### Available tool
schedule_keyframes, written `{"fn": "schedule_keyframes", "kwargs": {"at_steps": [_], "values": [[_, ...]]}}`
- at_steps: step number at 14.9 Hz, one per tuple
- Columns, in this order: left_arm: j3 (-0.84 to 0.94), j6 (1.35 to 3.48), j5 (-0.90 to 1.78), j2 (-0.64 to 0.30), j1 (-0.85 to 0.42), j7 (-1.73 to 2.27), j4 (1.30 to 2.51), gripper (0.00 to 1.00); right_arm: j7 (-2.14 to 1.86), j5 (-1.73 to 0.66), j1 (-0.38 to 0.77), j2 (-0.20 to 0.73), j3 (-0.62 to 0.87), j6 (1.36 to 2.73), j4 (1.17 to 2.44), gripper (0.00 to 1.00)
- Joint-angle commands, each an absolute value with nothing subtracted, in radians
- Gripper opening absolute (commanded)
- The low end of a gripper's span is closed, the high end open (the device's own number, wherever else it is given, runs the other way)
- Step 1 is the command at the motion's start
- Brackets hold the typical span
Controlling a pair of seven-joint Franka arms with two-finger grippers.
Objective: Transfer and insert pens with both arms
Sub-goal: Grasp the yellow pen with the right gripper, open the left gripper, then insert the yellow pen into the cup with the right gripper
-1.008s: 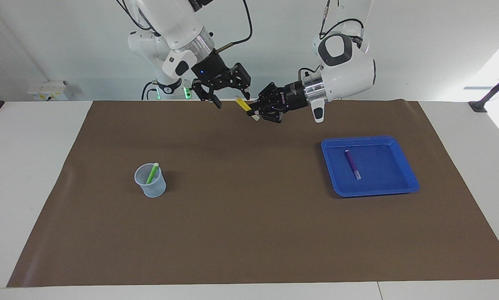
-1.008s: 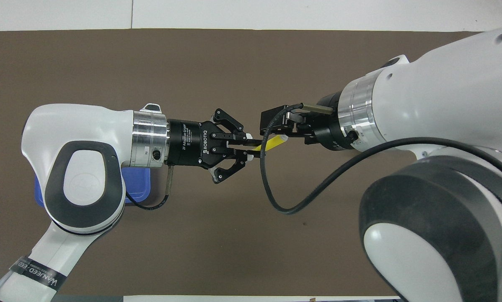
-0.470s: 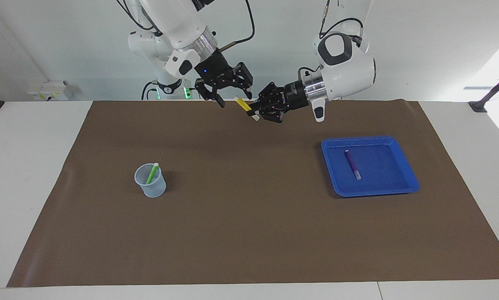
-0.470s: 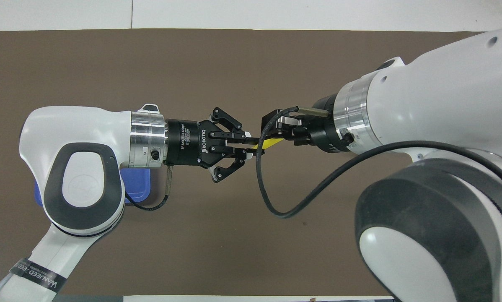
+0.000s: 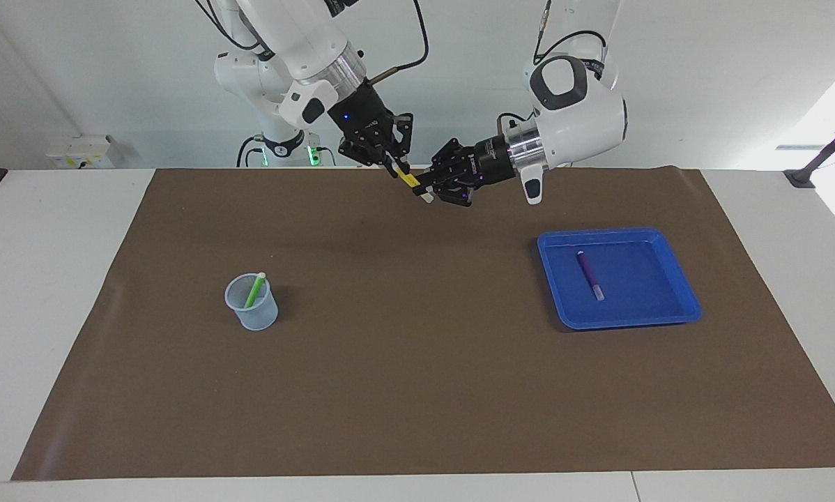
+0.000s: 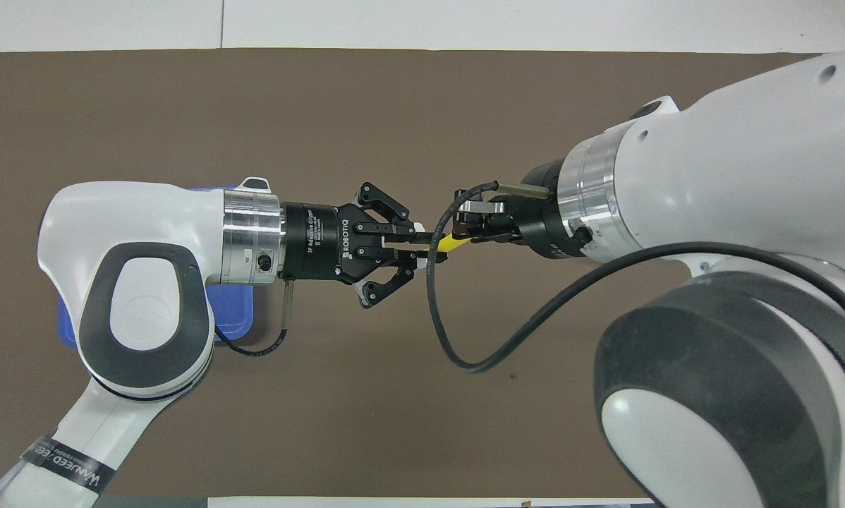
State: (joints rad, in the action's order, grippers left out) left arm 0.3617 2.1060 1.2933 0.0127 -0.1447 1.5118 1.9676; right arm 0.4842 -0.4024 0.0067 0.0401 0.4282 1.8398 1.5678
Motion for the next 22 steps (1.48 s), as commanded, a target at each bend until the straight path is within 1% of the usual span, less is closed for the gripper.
{"fn": "schedule_keyframes", "kwargs": {"at_steps": [1, 2, 3, 6, 8, 11, 14, 16, 18, 19, 21, 22], "values": [[0.348, 2.135, 1.327, 0.046, -0.16, 1.497, 1.999, 0.0, 0.474, -0.403, -0.014, 0.031, 0.434, 1.835, 1.582, 0.0], [0.348, 2.141, 1.325, 0.051, -0.16, 1.491, 1.997, 0.0, 0.474, -0.396, -0.018, 0.029, 0.433, 1.833, 1.585, 0.0], [0.348, 2.16, 1.325, 0.055, -0.161, 1.496, 1.996, 0.99, 0.472, -0.375, -0.023, 0.025, 0.428, 1.832, 1.591, 0.0], [0.348, 2.21, 1.324, 0.084, -0.184, 1.5, 2.016, 1.0, 0.398, -0.33, -0.049, 0.005, 0.405, 1.832, 1.626, 0.0], [0.347, 2.21, 1.319, 0.087, -0.175, 1.505, 2.016, 1.0, 0.315, -0.311, -0.049, -0.015, 0.355, 1.833, 1.661, 0.0], [0.347, 2.21, 1.316, 0.087, -0.167, 1.506, 2.016, 1.0, 0.209, -0.2, -0.049, -0.04, 0.292, 1.833, 1.715, 0.0], [0.344, 2.203, 1.312, 0.087, -0.15, 1.508, 2.016, 1.0, 0.047, -0.15, -0.049, -0.089, 0.209, 1.874, 1.833, 0.0], [0.341, 2.201, 1.284, 0.087, -0.143, 1.508, 2.014, 1.0, -0.064, -0.118, -0.051, -0.124, 0.16, 1.965, 1.926, 0.0], [0.342, 2.2, 1.214, 0.086, -0.137, 1.508, 2.008, 1.0, -0.156, -0.103, -0.051, -0.146, 0.12, 2.043, 2.006, 0.0], [0.341, 2.2, 1.163, 0.084, -0.137, 1.506, 2.008, 1.0, -0.188, -0.091, -0.051, -0.15, 0.101, 2.06, 2.029, 0.0], [0.339, 2.192, 0.952, 0.083, -0.137, 1.503, 1.999, 1.0, -0.254, -0.068, -0.051, -0.149, 0.057, 2.081, 2.055, 0.0], [0.339, 2.186, 0.868, 0.08, -0.135, 1.503, 1.991, 1.0, -0.277, -0.067, -0.051, -0.144, 0.048, 2.114, 2.072, 0.0]]}}
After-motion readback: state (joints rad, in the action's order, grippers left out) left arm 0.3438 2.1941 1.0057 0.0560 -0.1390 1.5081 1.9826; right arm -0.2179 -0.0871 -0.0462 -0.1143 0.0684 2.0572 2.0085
